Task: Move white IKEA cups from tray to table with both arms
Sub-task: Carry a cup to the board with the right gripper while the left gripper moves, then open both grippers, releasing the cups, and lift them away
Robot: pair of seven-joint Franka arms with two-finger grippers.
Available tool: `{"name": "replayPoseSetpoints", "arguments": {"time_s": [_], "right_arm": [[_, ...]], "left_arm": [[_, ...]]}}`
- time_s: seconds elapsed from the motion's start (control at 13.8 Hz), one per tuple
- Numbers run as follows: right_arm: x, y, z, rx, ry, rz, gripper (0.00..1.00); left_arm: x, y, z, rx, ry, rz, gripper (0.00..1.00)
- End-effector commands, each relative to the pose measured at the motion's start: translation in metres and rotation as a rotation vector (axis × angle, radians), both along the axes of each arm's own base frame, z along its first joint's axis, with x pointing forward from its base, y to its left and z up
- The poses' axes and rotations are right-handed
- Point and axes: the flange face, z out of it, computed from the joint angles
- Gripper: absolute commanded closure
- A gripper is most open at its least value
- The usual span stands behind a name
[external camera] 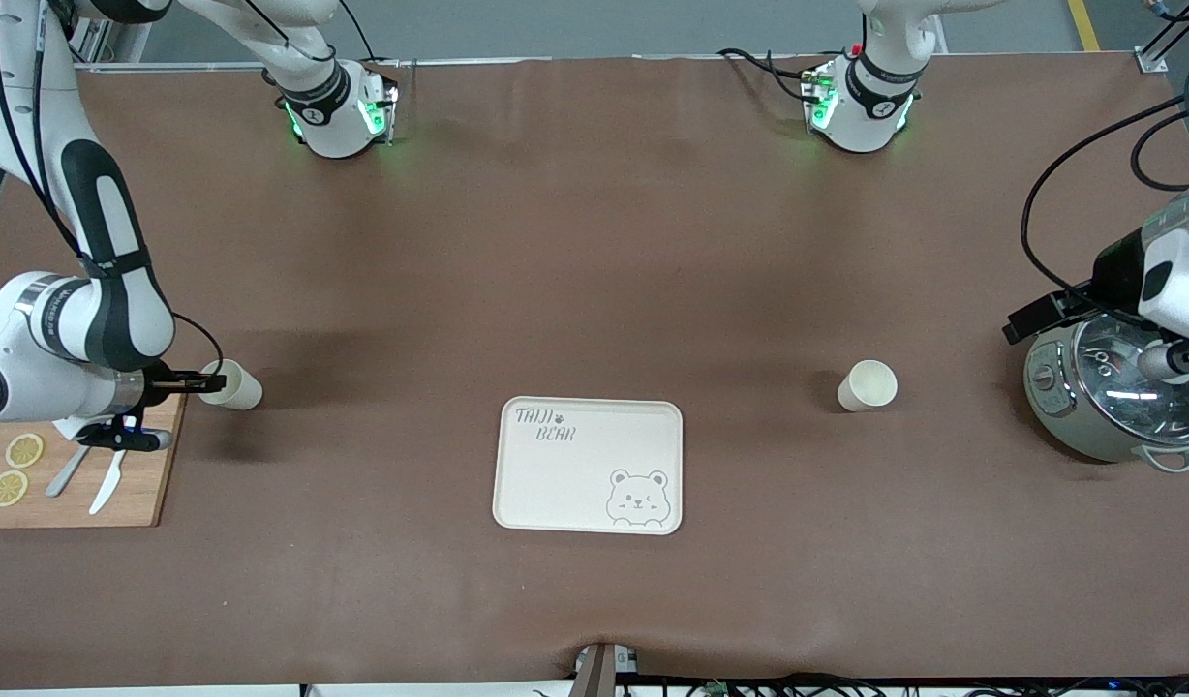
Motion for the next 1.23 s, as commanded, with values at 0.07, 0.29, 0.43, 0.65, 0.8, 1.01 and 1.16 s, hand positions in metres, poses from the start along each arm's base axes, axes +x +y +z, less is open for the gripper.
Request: {"name": "replayPoseSetpoints", "arguments": {"time_s": [0.07,0.29,0.43,0.65,0.8,1.01,1.16], "right_arm": [[0.023,0.015,0.061,-0.021,0.009,0.049,0.0],[0.038,0.018,0.092,-0.036,-0.033,0.065,0.0],[0.047,0.019,0.131,-0.031,-0.021,0.068,0.0],[0.054,0.042,0.187,-0.041,-0.03,0.101,0.0],[0.056,0.054,0.224,-0.035,-0.047,0.117,0.0],[0.047,0.104,0.276,-0.051,-0.085,0.187,0.0],[0.025,0.12,0.325,-0.048,-0.133,0.207,0.0]], "left_arm": [[-0.015,0.012,0.018,0.026,0.004,-0.086,0.0],[-0.023,0.006,0.03,0.028,-0.002,-0.097,0.0],[-0.025,-0.005,0.032,0.027,-0.003,-0.101,0.0],[-0.035,-0.035,0.037,0.027,-0.001,-0.147,0.0],[-0.044,-0.046,0.046,0.032,-0.018,-0.162,0.0],[-0.064,-0.057,0.051,0.041,-0.043,-0.174,0.0],[-0.077,-0.061,0.051,0.046,-0.071,-0.175,0.0]]}}
